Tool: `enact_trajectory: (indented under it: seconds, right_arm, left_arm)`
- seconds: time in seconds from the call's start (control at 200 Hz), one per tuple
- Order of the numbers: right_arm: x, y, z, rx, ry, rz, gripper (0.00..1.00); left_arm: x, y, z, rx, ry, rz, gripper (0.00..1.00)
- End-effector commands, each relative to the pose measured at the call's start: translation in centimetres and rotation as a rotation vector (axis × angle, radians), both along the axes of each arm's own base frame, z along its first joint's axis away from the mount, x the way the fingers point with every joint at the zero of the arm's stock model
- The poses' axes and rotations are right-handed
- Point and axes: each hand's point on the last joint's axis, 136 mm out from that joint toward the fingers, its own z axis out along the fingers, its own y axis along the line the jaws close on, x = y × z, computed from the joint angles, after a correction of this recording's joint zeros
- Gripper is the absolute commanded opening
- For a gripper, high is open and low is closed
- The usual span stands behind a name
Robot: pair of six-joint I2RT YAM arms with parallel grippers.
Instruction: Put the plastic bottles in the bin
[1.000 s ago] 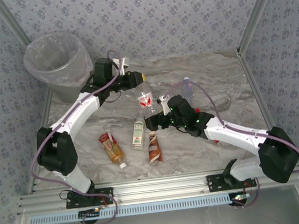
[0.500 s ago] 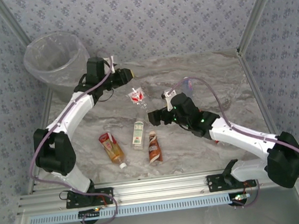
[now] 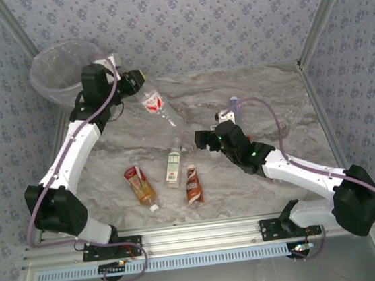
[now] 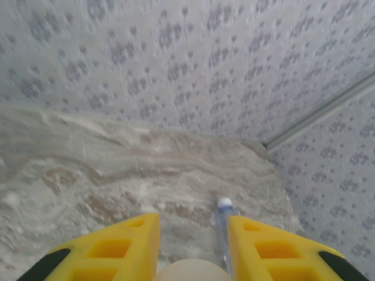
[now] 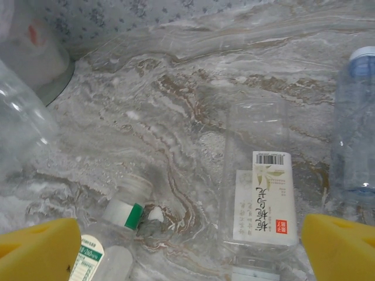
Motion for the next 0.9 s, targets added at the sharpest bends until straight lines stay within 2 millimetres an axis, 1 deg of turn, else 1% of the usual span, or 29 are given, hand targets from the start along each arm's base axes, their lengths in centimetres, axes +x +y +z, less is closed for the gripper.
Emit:
enact_trajectory:
  seconds: [0.0,0.09,0.195,0.3,0.465,0.52,0.575,0.64,0.705,0.805,0.895]
  right_arm:
    - [0.5,-0.9,0.7,0.018,-0.02,-0.079,0.99]
    - [0.5,-1.0,0.5,0.005,-0.015,-0.076,0.99]
    - [0.5,-1.5,0.3,-0.014,-0.002,-0.099,0.99]
    - [0.3,-1.8,0.2,-0.017,0.001,-0.109,0.99]
    - [0.2,-1.6,0.2,-0.029,0.004,-0.086,0.99]
    - [0.1,-1.6,0.2,-0.033,0.008,-0.084,0.99]
    - [0.1,-1.7,0.0,-0.033,0.011,-0.087,0.99]
    - [0.1,-1.7,-0.2,-0.032,0.017,-0.088,0.99]
    - [0.0,-1.6,-0.3,-0.032,0.022,-0.084,0.99]
    - [0.0,-1.6,-0.5,-0.034,0.029,-0.087,0.99]
    - [0.1,-1.5,-0.7,-0.04,0.035,-0.086,0.99]
  left_arm:
    - [-0.8,3.9,8.2,0.076,-0.257,0.177,0.0]
    - [-1.0,5.9,11.8,0.042,-0.352,0.216,0.0]
    - [-1.2,8.3,15.1,0.007,-0.411,0.257,0.0]
    - [-1.1,11.4,17.1,0.042,-0.486,0.391,0.0]
    - [-1.5,16.8,20.2,0.054,-0.638,0.613,0.0]
    - [-1.4,18.4,21.0,0.054,-0.655,0.655,0.0]
    - [-1.3,19.2,21.9,0.056,-0.674,0.65,0.0]
    - [-0.7,19.7,22.3,0.092,-0.683,0.629,0.0]
    - [0.1,20.4,22.0,0.141,-0.658,0.648,0.0]
    - [1.5,22.0,20.6,0.188,-0.601,0.675,0.0]
    - [2.9,23.8,19.0,0.211,-0.547,0.708,0.0]
